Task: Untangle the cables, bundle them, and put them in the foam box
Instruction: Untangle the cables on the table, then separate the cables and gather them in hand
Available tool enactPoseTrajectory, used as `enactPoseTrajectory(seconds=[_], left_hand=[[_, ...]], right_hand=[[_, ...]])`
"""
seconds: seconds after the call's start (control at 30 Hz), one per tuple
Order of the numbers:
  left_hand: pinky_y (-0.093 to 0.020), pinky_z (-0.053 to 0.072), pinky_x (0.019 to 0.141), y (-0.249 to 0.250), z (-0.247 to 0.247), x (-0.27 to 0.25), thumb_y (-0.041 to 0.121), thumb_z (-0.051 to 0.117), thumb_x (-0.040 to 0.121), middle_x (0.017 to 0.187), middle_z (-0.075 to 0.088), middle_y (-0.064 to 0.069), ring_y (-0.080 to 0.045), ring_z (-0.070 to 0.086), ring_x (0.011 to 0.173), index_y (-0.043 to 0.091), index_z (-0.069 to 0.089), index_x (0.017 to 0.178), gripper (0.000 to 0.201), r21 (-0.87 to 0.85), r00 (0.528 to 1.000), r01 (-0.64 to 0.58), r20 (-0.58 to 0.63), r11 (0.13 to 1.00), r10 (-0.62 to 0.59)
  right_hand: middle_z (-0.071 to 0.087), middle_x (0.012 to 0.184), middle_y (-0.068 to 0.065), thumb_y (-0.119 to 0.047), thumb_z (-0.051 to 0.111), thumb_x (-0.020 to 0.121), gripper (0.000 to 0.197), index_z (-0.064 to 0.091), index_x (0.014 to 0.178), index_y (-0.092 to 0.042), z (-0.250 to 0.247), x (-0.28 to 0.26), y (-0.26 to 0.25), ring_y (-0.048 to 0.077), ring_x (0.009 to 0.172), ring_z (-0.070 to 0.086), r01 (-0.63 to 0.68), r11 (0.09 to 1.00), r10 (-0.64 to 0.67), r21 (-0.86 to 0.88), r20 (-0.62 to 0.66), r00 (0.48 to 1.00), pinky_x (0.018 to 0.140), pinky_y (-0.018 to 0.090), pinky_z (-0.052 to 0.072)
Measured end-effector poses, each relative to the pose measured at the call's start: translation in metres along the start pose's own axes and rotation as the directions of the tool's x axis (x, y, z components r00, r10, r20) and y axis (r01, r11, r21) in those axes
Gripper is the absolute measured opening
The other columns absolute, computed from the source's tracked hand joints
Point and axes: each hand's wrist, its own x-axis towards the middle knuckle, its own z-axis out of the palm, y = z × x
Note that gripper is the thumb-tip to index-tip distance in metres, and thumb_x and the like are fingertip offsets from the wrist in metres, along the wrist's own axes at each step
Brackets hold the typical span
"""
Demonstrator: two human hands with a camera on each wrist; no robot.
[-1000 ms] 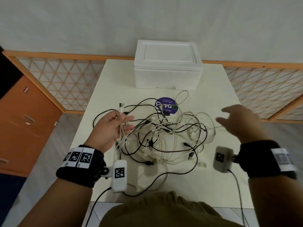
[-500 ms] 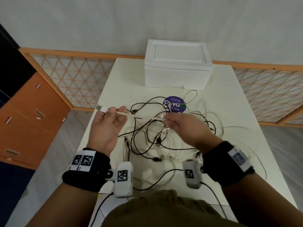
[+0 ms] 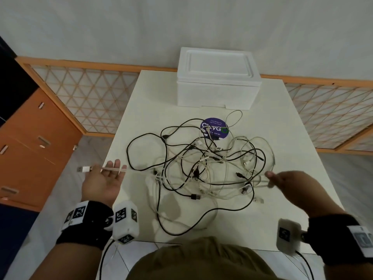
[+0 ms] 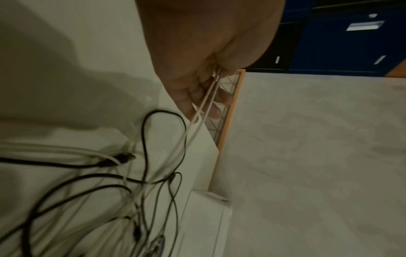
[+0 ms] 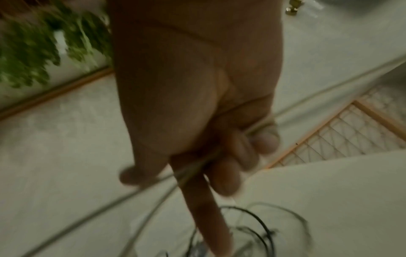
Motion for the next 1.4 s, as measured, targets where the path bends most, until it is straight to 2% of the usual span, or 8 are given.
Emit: enactPoseTrajectory(seconds=[0.17,0.33,0.6,0.9,1.03,1.17,1.27,1.4], left_hand=[[-0.021,0.034,0.049,-0.021,-0.011,-0.002,0.022,0.037,0.101,0.06,0.028,0.006,-0.008,0.031,0.04,0.025,0.042,0.069,0.032,0.175,0.993,0.108,0.037,0.979,-0.116],[-0.017,0.035,0.043,-0.037,0.003,-0.019,0.025,0.037,0.102,0.054,0.041,0.005,-0.008,0.037,0.042,0.015,0.054,0.083,0.027,0.34,0.971,0.079,0.188,0.937,-0.15],[-0.022,0.053,0.057,-0.036,0.023,-0.036,0.013,0.04,0.101,0.074,0.066,-0.006,-0.013,0.06,0.061,0.007,0.06,0.105,0.021,0.486,0.922,-0.108,0.375,0.867,-0.096],[-0.025,0.047,0.09,-0.066,0.081,-0.058,0.013,0.05,0.098,0.094,0.074,0.004,-0.013,0.066,0.096,0.016,0.07,0.096,0.02,0.707,0.73,-0.449,0.643,0.546,-0.232],[-0.024,0.053,0.079,-0.077,0.113,-0.072,0.01,0.048,0.098,0.077,0.072,0.001,-0.012,0.067,0.078,0.009,0.065,0.083,0.023,0.658,0.724,-0.42,0.658,0.625,-0.205],[-0.03,0.049,0.064,-0.086,0.136,-0.078,0.034,0.056,0.088,0.065,0.059,-0.004,-0.018,0.054,0.062,0.005,0.059,0.079,0.03,0.624,0.711,-0.419,0.677,0.659,-0.188],[-0.026,0.043,0.051,-0.096,0.151,-0.085,0.033,0.055,0.088,0.059,0.049,0.001,-0.013,0.045,0.051,0.01,0.052,0.078,0.026,0.576,0.741,-0.338,0.65,0.744,-0.167],[-0.026,0.044,0.05,-0.097,0.165,-0.09,0.021,0.039,0.101,0.059,0.053,0.0,-0.011,0.05,0.049,0.015,0.05,0.087,0.019,0.424,0.806,-0.214,0.586,0.88,-0.086]], right_hand=[[0.068,0.09,-0.008,-0.047,0.056,0.087,0.023,0.069,0.09,-0.028,0.049,0.0,-0.032,0.014,0.089,0.064,0.189,0.979,-0.184,-0.074,0.066,0.981,0.073,0.027,0.047],[0.065,0.108,-0.004,-0.034,0.05,0.092,0.023,0.065,0.107,-0.026,0.09,0.014,-0.126,0.016,0.099,0.06,0.449,0.893,-0.449,0.039,0.161,0.879,0.084,0.031,0.048],[0.054,0.115,0.007,-0.023,0.045,0.093,0.021,0.05,0.112,-0.015,0.121,0.042,-0.142,0.029,0.1,0.057,0.625,0.735,-0.569,-0.262,0.264,0.779,0.073,0.039,0.047],[0.064,0.081,0.003,-0.017,0.059,0.088,0.008,0.063,0.088,-0.01,0.0,0.04,-0.185,0.017,0.074,0.057,0.624,0.696,-0.59,0.354,-0.212,0.779,0.065,0.028,0.041],[0.07,0.079,0.012,-0.01,0.06,0.088,0.007,0.064,0.091,-0.004,-0.027,0.046,-0.182,0.023,0.07,0.067,0.496,0.62,-0.458,0.608,-0.234,0.858,0.061,0.022,0.05],[0.06,0.069,-0.011,-0.018,0.063,0.086,0.011,0.062,0.079,-0.026,-0.031,0.059,-0.164,0.004,0.064,0.057,0.558,0.652,-0.473,0.513,-0.3,0.828,0.064,0.022,0.043],[0.063,0.075,-0.009,-0.028,0.058,0.092,0.02,0.06,0.109,-0.02,-0.03,0.066,-0.157,0.006,0.067,0.061,0.509,0.586,-0.445,0.63,-0.274,0.852,0.067,0.015,0.045],[0.057,0.068,-0.005,-0.042,0.05,0.094,0.035,0.058,0.092,-0.008,-0.016,0.069,-0.145,0.014,0.066,0.056,0.324,0.42,-0.6,0.848,-0.009,0.8,0.074,0.041,0.05]])
